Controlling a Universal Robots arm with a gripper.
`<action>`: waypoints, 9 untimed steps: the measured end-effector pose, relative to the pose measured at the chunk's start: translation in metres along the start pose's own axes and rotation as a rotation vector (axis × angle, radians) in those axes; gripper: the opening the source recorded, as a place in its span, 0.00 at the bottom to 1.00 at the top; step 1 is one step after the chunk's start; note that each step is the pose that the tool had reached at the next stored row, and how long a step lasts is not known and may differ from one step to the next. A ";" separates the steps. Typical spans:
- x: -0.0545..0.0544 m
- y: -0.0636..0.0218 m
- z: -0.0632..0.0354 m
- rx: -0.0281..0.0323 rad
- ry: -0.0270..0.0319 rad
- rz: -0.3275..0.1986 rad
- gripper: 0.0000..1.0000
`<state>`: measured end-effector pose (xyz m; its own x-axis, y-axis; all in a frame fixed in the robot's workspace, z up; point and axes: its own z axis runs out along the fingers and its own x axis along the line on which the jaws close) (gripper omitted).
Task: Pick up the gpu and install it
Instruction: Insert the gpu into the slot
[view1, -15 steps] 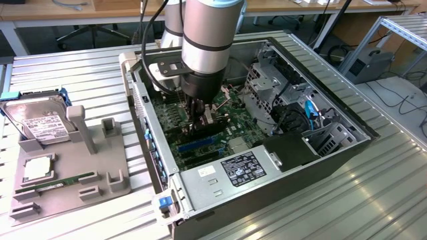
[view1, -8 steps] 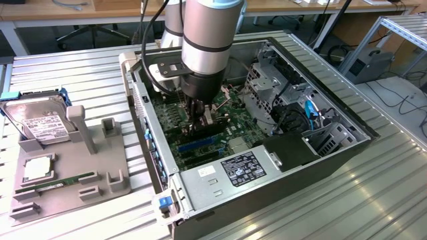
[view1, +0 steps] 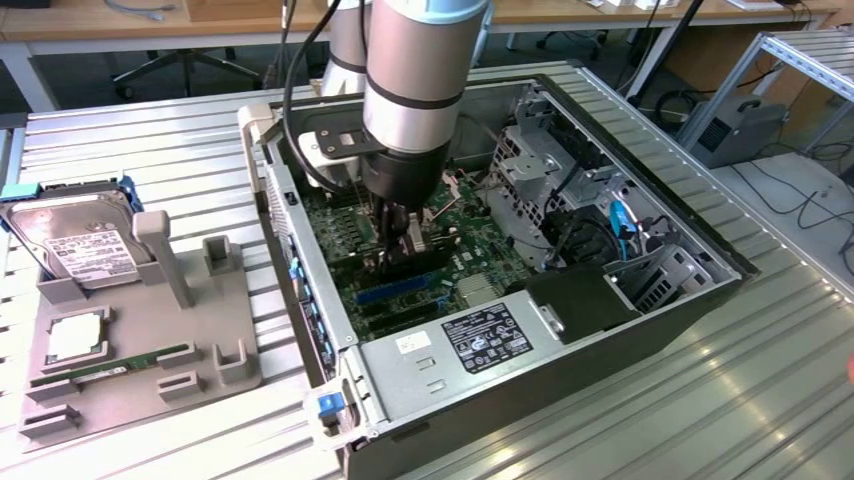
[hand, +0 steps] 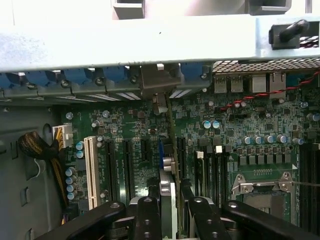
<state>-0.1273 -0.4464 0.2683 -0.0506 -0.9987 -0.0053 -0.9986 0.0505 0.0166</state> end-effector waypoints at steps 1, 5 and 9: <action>0.000 0.0000 0.0005 0.0001 0.0000 0.001 0.27; 0.001 -0.0001 0.0014 0.0002 -0.0005 0.005 0.27; 0.001 0.0000 0.0007 0.0004 -0.0006 0.006 0.27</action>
<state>-0.1273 -0.4471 0.2676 -0.0570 -0.9984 -0.0058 -0.9982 0.0569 0.0163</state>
